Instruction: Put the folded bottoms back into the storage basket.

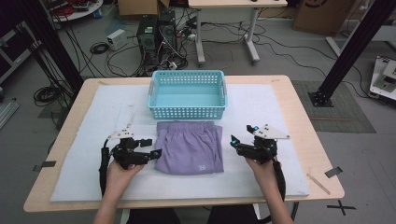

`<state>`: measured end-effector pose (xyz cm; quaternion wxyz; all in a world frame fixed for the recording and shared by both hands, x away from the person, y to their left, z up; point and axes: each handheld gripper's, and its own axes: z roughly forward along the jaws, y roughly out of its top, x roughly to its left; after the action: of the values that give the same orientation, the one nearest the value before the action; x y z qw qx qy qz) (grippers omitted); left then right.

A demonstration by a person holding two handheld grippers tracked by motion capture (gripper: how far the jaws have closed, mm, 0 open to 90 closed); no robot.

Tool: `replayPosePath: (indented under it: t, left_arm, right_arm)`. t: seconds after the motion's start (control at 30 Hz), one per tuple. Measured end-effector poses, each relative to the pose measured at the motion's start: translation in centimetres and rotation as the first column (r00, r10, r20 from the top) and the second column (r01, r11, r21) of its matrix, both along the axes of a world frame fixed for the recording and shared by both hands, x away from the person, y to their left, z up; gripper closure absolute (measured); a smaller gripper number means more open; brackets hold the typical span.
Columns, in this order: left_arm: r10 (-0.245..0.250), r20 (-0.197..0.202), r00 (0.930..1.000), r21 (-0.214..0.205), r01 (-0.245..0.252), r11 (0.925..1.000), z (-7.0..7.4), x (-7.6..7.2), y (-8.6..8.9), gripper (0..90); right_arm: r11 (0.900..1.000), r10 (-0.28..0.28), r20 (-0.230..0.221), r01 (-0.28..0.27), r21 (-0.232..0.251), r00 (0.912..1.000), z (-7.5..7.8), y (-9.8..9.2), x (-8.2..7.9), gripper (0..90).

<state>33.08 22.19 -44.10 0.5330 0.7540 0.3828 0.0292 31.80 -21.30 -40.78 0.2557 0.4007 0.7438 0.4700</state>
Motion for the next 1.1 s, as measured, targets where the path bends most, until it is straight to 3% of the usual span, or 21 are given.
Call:
replayPosePath:
  t: [0.17,0.37,0.4,0.57,0.6,0.63,0.67,0.73,0.8,0.83,0.87,0.9,0.93,1.0,1.1]
  left_arm:
    - [0.021,-0.004,0.9998,0.015,-0.021,0.9997,-0.3,0.2,-0.3,22.9]
    - [0.038,0.014,0.9992,0.043,-0.038,0.9984,-0.6,0.3,-0.3,23.1]
    - [0.053,-0.004,0.9986,0.035,-0.053,0.998,-0.8,0.5,-0.3,23.4]
    - [0.098,-0.053,0.9938,0.009,-0.097,0.9952,-1.1,1.0,-0.5,23.8]
    - [0.111,-0.06,0.992,0.03,-0.11,0.9935,-1.3,1.2,-0.9,23.8]
    - [0.111,-0.06,0.992,0.03,-0.11,0.9935,-1.3,1.2,-0.9,23.8]
    - [0.114,-0.071,0.991,0.056,-0.11,0.9924,-1.3,1.4,-1.3,23.8]
    - [0.101,-0.082,0.9915,0.037,-0.098,0.9945,-1.3,1.5,-1.6,23.8]
    - [0.106,-0.069,0.9919,0.06,-0.102,0.9929,-1.3,1.7,-2.1,23.8]
    - [0.106,-0.069,0.9919,0.06,-0.102,0.9929,-1.3,1.7,-2.1,23.8]
    - [0.105,-0.095,0.9899,0.069,-0.099,0.9927,-1.4,2.0,-2.4,23.8]
    - [0.105,-0.095,0.9899,0.069,-0.099,0.9927,-1.4,2.0,-2.4,23.8]
    - [0.105,-0.104,0.9891,0.07,-0.098,0.9928,-1.4,2.1,-2.5,23.8]
    - [0.102,-0.117,0.9879,0.057,-0.096,0.9937,-1.5,2.1,-2.5,23.8]
    - [0.097,-0.135,0.986,0.024,-0.095,0.9952,-1.6,2.2,-2.5,23.9]
  right_arm:
    - [0.9986,0.005,-0.041,-0.007,-0.053,0.9992,-0.9,2.3,0.4,27.4]
    - [0.9975,-0.001,-0.084,-0.005,-0.07,0.9965,-1.4,3.8,0.8,27.4]
    - [0.9971,-0.004,-0.116,-0.005,-0.076,0.9932,-1.7,4.4,1.0,27.4]
    - [0.9965,0.001,-0.18,-0.016,-0.082,0.9836,-2.2,5.3,1.2,27.4]
    - [0.9976,-0.014,-0.223,-0.002,-0.069,0.9747,-2.4,5.4,1.4,26.1]
    - [0.9976,-0.014,-0.223,-0.002,-0.069,0.9747,-2.4,5.4,1.4,26.1]
    - [0.9981,-0.02,-0.248,0.005,-0.061,0.9686,-2.5,5.5,1.5,24.4]
    - [0.9983,-0.023,-0.262,0.008,-0.058,0.9648,-2.6,5.6,1.5,23.7]
    - [0.9991,-0.021,-0.297,0.009,-0.041,0.9545,-2.8,5.8,1.7,22.2]
    - [0.9991,-0.021,-0.297,0.009,-0.041,0.9545,-2.8,5.8,1.7,22.2]
    - [0.9993,-0.02,-0.335,0.009,-0.035,0.942,-3.0,5.9,2.0,22.2]
    - [0.9993,-0.02,-0.335,0.009,-0.035,0.942,-3.0,5.9,2.0,22.2]
    - [0.9993,-0.028,-0.381,0.017,-0.034,0.9241,-3.4,6.0,2.4,22.2]
    - [0.999,-0.04,-0.419,0.028,-0.035,0.9073,-3.8,6.1,2.7,22.3]
    - [0.999,-0.042,-0.419,0.033,-0.029,0.907,-3.7,6.4,2.8,24.5]
